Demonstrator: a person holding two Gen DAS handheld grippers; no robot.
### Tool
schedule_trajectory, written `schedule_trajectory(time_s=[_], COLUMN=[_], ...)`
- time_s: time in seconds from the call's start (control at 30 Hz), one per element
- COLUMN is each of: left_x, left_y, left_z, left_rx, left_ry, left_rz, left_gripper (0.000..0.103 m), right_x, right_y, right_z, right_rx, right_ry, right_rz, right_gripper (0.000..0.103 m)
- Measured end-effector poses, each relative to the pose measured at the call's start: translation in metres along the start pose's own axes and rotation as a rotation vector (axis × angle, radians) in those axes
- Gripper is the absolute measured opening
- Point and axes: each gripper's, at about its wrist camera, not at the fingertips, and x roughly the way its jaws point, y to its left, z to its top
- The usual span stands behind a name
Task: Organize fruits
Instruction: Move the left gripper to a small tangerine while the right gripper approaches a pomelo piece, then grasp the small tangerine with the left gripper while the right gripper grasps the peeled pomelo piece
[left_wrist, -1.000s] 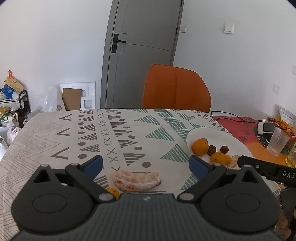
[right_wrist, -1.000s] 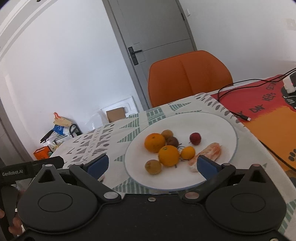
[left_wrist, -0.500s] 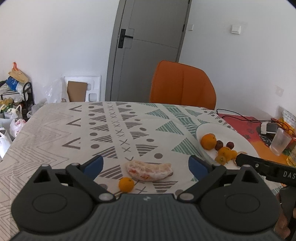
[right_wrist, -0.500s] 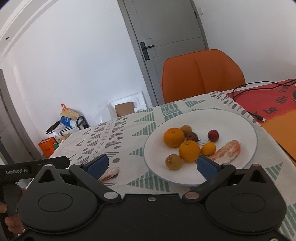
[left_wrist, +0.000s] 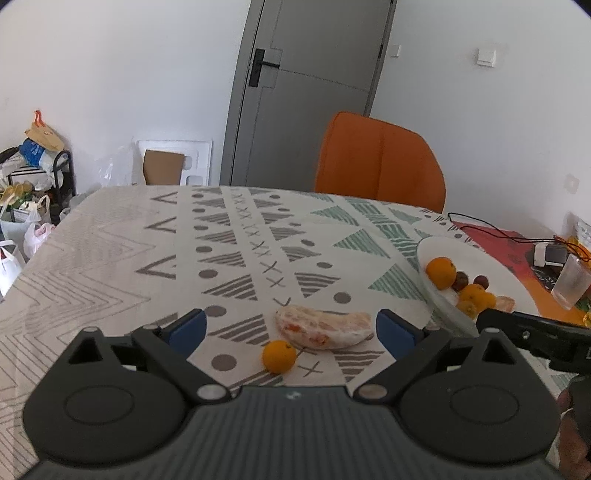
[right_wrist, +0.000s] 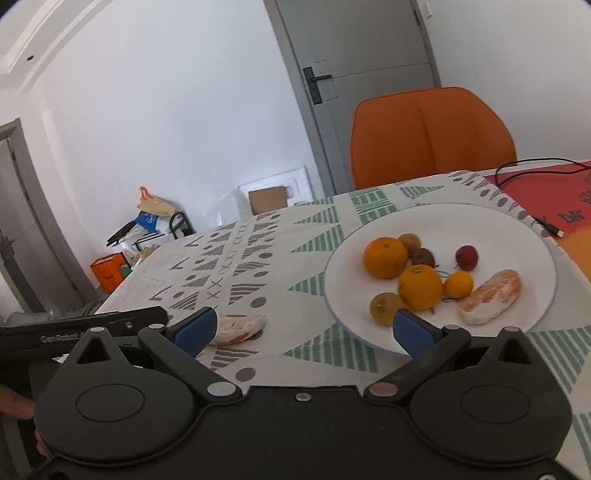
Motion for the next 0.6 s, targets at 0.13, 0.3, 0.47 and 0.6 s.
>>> schedule_trajectory(time_s=[0.13, 0.3, 0.47, 0.6], left_x=[0.008, 0.016, 0.021, 0.025], left_y=[0.005, 0.014, 0.021, 0.022], left_z=[-0.008, -0.014, -0.016, -0.018], left_rx=[-0.002, -0.020, -0.022, -0.022], left_ry=[0.012, 0.032, 0.040, 0.043], left_rz=[0.015, 0.015, 0.014, 0.029], left_gripper=[0.098, 0.098, 0.068, 0.055], right_x=[0.007, 0.016, 0.022, 0.030], right_y=[0.004, 0.010, 0.020, 0.029], right_z=[-0.001, -0.002, -0.002, -0.002], right_rx=[-0.012, -0.027, -0.060, -0.076], right_ry=[0.015, 0.028, 0.031, 0.057], right_rz=[0.007, 0.010, 0.015, 0.041], right_gripper=[0.103, 0.103, 0.103, 0.103])
